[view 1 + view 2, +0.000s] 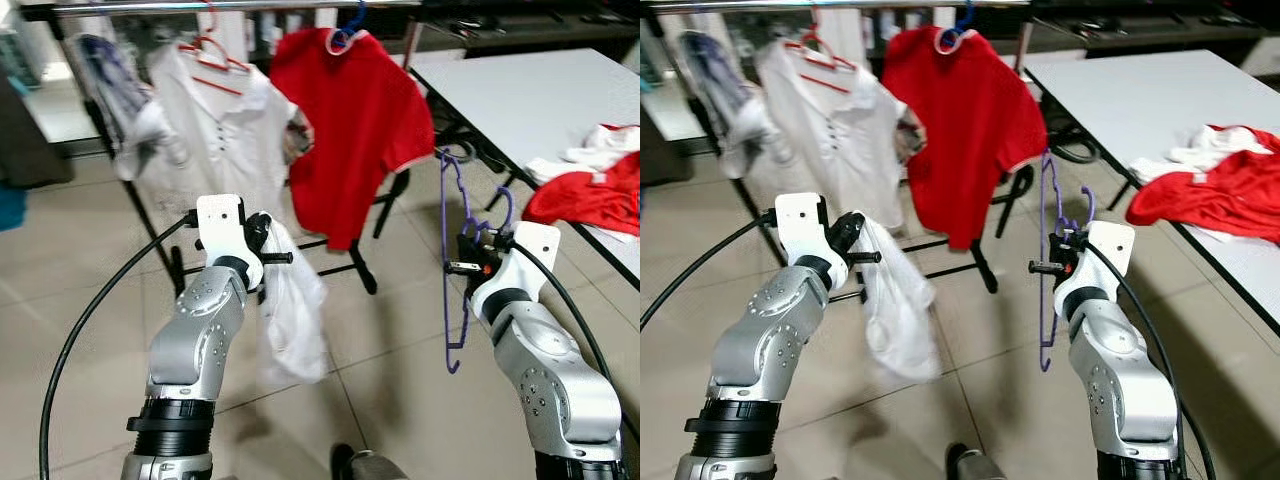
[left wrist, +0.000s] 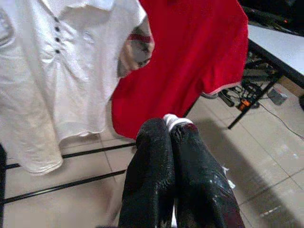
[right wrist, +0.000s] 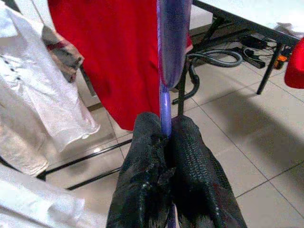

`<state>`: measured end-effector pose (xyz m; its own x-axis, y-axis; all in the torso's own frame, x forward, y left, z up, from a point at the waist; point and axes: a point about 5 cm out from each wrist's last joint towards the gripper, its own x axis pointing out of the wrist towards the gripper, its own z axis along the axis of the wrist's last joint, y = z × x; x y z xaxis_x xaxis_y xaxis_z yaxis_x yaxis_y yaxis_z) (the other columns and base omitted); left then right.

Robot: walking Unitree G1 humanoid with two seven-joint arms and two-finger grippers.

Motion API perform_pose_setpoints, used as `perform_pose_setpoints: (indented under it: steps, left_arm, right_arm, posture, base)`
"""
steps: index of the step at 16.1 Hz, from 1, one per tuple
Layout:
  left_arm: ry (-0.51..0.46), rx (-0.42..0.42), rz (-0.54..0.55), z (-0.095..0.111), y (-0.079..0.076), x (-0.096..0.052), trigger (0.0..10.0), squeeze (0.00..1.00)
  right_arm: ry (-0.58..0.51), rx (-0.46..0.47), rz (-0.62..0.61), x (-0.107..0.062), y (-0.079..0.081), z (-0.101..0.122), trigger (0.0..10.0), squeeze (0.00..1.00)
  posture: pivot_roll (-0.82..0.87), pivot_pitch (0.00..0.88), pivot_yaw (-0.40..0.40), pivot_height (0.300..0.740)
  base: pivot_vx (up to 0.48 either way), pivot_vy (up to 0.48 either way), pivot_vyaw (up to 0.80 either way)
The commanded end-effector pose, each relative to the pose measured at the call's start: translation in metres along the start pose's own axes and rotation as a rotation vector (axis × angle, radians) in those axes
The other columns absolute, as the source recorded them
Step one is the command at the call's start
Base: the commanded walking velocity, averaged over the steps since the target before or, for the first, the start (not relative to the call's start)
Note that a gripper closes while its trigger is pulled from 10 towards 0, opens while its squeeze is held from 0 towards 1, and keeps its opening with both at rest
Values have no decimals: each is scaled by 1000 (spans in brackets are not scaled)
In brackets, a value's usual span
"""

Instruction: Hang hanger

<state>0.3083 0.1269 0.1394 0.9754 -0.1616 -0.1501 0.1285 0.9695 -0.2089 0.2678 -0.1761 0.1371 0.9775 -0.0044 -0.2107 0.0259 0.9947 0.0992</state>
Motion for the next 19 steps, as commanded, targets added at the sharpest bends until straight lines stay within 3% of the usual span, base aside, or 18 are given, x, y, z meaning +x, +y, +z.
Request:
perform_pose_setpoints:
  steps: [1, 6, 8, 14, 19]
  left_arm:
    - [-9, 0, -36, 4, -6, 0, 10000, 0]
    - [-14, -19, -18, 5, -3, 1, 10000, 0]
    - [10, -16, -20, 2, -3, 3, 10000, 0]
    - [8, 53, -27, 4, -7, 5, 10000, 0]
    - [-57, 14, -55, 12, -9, 3, 10000, 0]
  right_arm:
    - [-26, -10, -1, -1, 0, 4, 10000, 0]
    - [-27, -6, -1, -2, 1, 4, 10000, 0]
    - [-47, -80, -45, -1, -3, 6, 10000, 0]
    - [-125, -9, -54, 0, -5, 17, 10000, 0]
    - [-123, -15, -67, -1, -7, 14, 10000, 0]
  posture:
    - [67, 26, -41, 740]
    - [64, 21, -39, 740]
    - [66, 20, -41, 740]
    - [64, 17, -38, 740]
    - [63, 16, -37, 740]
  base:
    - [0, 0, -800]
    - [0, 0, -800]
    - [0, 0, -800]
    - [0, 0, -800]
    - [0, 0, -800]
